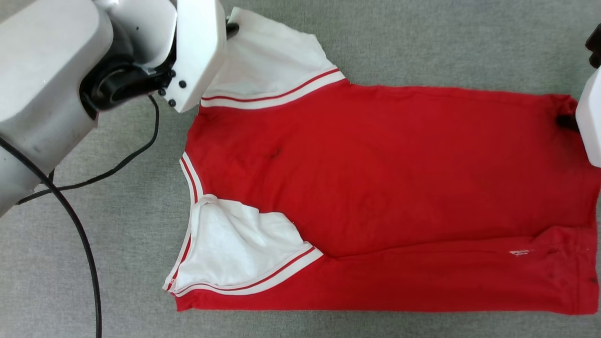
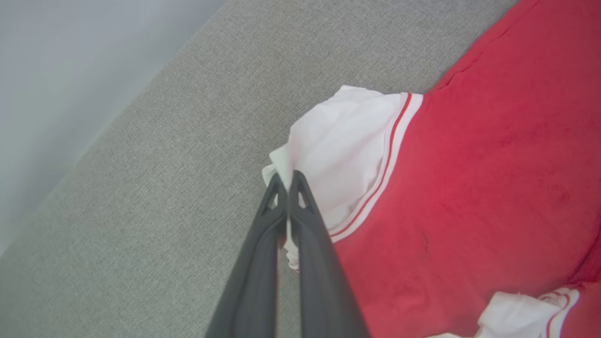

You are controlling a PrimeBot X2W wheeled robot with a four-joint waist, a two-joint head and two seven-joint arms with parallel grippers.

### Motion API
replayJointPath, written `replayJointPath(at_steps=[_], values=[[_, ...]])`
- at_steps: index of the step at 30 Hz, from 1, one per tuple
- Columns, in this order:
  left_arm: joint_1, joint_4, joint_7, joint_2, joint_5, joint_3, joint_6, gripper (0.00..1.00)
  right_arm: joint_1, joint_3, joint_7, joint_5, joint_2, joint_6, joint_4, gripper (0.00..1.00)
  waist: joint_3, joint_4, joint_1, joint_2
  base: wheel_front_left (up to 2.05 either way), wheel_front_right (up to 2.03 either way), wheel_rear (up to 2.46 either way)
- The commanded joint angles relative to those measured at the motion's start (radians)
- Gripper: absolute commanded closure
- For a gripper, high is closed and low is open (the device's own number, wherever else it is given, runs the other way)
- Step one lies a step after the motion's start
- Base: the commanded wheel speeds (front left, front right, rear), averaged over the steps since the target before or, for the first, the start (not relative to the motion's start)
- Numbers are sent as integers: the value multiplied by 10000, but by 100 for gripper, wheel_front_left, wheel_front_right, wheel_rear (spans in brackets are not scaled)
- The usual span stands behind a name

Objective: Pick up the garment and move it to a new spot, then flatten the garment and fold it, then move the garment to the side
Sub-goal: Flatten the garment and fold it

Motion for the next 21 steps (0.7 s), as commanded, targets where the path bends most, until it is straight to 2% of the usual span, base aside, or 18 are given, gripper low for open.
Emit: replayJointPath(at_steps=[1, 7, 15, 21], values=[[184, 57, -120, 45, -56, -52, -2, 100, 279, 245, -117, 92, 109, 0, 179, 100, -345, -68, 0, 0, 0, 0, 0], [855, -103, -375, 415, -251, -156, -2, 100, 453, 491, -1261, 230, -54, -2, 3, 100, -1398, -204, 0, 0, 0, 0, 0], [2437, -720, -728, 1170, -231, -211, 4, 100, 1656, 1083, -2452, 644, -564, -2, -389, 100, -2751, -263, 0, 0, 0, 0, 0], [4123, -1393, -1014, 1544, -198, -220, 276, 100, 2871, 1306, -3246, 983, -643, -2, -455, 100, -3524, -278, 0, 0, 0, 0, 0]])
